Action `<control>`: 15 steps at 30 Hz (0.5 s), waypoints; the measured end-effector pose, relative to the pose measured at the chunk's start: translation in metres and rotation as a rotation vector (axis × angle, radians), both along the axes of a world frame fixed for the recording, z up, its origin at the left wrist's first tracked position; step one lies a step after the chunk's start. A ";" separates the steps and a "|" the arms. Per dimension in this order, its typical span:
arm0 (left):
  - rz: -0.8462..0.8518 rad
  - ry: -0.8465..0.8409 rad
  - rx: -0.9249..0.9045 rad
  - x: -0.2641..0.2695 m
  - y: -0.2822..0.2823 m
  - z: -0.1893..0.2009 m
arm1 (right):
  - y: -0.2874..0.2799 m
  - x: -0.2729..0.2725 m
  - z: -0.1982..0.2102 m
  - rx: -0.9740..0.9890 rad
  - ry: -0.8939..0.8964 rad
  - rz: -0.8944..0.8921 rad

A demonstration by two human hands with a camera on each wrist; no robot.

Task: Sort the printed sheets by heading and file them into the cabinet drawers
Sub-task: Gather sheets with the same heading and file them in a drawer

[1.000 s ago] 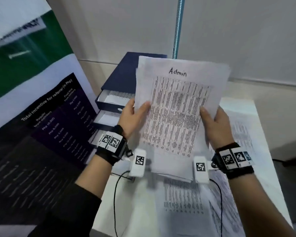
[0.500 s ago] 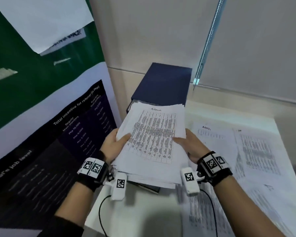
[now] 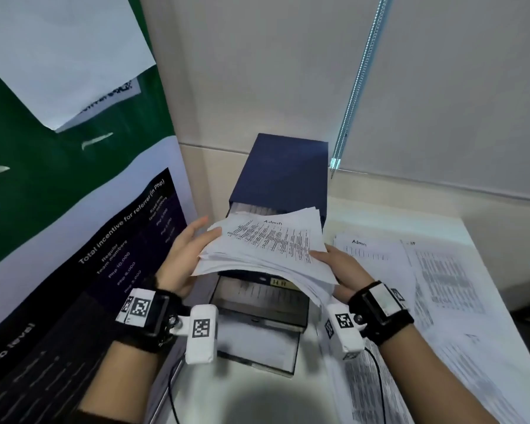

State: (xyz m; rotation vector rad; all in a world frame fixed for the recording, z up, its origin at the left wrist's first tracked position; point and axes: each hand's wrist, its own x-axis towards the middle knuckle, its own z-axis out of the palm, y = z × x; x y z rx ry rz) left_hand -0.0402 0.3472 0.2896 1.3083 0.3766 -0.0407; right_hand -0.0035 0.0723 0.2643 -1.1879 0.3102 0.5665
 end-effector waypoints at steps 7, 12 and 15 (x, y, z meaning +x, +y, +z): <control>-0.268 -0.118 -0.074 -0.004 0.010 0.012 | 0.001 -0.009 0.027 0.101 0.046 0.050; -0.183 -0.147 -0.165 0.005 0.020 0.013 | 0.001 -0.013 0.031 0.124 0.009 0.028; -0.162 -0.150 -0.187 0.011 0.018 0.015 | 0.001 -0.005 0.035 0.182 0.056 0.007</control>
